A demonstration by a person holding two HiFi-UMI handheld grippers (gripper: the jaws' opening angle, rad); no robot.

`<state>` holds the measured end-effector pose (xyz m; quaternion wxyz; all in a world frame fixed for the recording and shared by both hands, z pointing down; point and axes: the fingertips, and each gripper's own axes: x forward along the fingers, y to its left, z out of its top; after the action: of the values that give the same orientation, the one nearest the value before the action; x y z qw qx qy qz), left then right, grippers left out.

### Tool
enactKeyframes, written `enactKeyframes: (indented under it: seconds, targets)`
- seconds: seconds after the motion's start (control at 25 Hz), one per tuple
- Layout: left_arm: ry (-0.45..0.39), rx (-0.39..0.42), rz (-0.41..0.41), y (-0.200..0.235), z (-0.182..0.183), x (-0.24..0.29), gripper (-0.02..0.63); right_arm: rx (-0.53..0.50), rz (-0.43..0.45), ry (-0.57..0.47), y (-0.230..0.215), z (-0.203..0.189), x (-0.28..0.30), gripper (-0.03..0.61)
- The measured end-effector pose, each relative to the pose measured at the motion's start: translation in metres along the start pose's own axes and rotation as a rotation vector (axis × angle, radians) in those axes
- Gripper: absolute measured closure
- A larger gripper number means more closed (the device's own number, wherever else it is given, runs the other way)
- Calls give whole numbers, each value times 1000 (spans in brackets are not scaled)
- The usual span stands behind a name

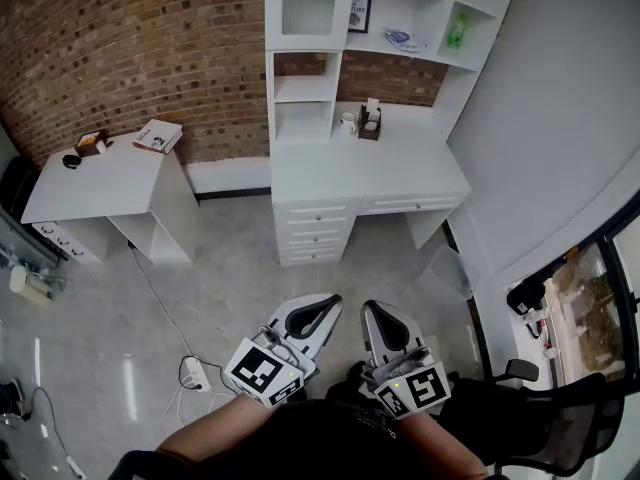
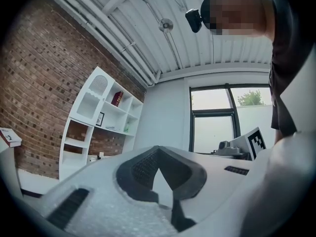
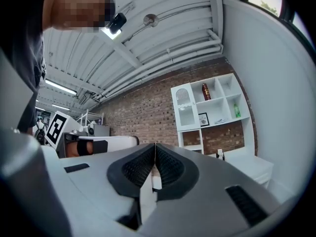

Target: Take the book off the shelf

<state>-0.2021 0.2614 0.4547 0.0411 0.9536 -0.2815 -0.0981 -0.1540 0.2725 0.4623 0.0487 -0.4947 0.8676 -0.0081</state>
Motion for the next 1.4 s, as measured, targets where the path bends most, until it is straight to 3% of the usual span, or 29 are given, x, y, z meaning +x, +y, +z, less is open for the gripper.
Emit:
enactKeyframes:
  seconds: [0.4,1.04,1.4]
  targets:
    - [44,0,45,39,-19,67,609,10,84,-1,-66,-11,39,565]
    - [79,36,92,64,-45,271,609,17,141,-46,-274,13,80,565]
    - [76,54,103,91,-48,322,609,35,136,-47,-323,10,104,565]
